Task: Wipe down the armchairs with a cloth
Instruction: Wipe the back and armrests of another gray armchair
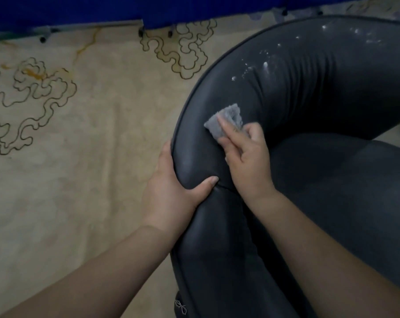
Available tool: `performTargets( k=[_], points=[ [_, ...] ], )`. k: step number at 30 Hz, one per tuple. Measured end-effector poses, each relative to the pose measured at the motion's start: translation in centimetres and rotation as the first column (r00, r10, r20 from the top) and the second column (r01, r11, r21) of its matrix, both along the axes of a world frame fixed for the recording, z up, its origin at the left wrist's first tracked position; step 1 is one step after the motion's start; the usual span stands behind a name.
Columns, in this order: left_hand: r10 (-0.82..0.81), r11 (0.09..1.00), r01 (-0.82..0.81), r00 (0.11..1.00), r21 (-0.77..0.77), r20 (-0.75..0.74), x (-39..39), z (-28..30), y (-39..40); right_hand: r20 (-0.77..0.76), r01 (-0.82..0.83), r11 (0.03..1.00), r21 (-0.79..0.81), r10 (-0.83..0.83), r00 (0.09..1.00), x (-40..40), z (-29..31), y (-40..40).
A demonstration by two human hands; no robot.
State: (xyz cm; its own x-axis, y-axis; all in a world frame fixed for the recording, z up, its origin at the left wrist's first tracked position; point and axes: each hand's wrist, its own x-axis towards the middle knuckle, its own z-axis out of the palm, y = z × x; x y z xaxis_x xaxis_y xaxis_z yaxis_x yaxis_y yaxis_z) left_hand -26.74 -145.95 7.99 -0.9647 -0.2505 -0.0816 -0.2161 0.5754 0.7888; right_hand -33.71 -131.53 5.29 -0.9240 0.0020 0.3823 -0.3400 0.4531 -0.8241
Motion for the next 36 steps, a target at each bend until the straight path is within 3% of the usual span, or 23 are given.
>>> performTargets(
  k=[4, 8, 13, 18, 23, 29, 32, 36],
  points=[
    [-0.003, 1.0, 0.003, 1.0, -0.019, 0.002, -0.1, 0.2, 0.1, -0.001, -0.056, 0.998, 0.02, 0.056, 0.998, 1.1, -0.3, 0.8],
    [0.004, 0.999, -0.004, 1.0, -0.05, 0.004, -0.2, 0.3, 0.1, -0.047, 0.034, 0.988, 0.152, -0.027, 0.999, -3.9, 1.5, -0.1],
    [0.001, 0.999, 0.0, 1.0, -0.036, 0.026, -0.1, 0.5, 0.1, 0.043, 0.14, 0.988, 0.069, -0.143, 0.989, -8.5, 2.8, -0.4],
    [-0.052, 0.999, 0.052, 0.998, 0.001, 0.046, -0.4, 0.6, -0.1, 0.089, 0.087, 0.996, -0.017, -0.085, 0.992, -1.4, 0.3, 0.2],
    [-0.141, 0.988, 0.143, 0.989, -0.05, 0.038, -5.1, 0.8, -0.7, 0.085, 0.246, 0.968, -0.041, -0.242, 0.967, -0.3, -1.1, 0.4],
    [-0.333, 0.921, 0.333, 0.942, -0.203, 0.039, -12.7, 0.9, 0.1, -0.056, 0.412, 0.91, 0.042, -0.41, 0.91, -8.5, 0.7, 0.6],
    [-0.399, 0.882, 0.402, 0.915, -0.246, 0.063, -16.2, 1.1, 0.9, 0.058, 0.493, 0.87, -0.006, -0.492, 0.869, -11.8, 1.1, 2.1],
    [-0.444, 0.845, 0.461, 0.887, -0.273, 0.124, -18.7, 1.4, 1.7, 0.162, 0.497, 0.86, -0.115, -0.477, 0.864, -9.6, -0.1, 1.6]
  ],
)
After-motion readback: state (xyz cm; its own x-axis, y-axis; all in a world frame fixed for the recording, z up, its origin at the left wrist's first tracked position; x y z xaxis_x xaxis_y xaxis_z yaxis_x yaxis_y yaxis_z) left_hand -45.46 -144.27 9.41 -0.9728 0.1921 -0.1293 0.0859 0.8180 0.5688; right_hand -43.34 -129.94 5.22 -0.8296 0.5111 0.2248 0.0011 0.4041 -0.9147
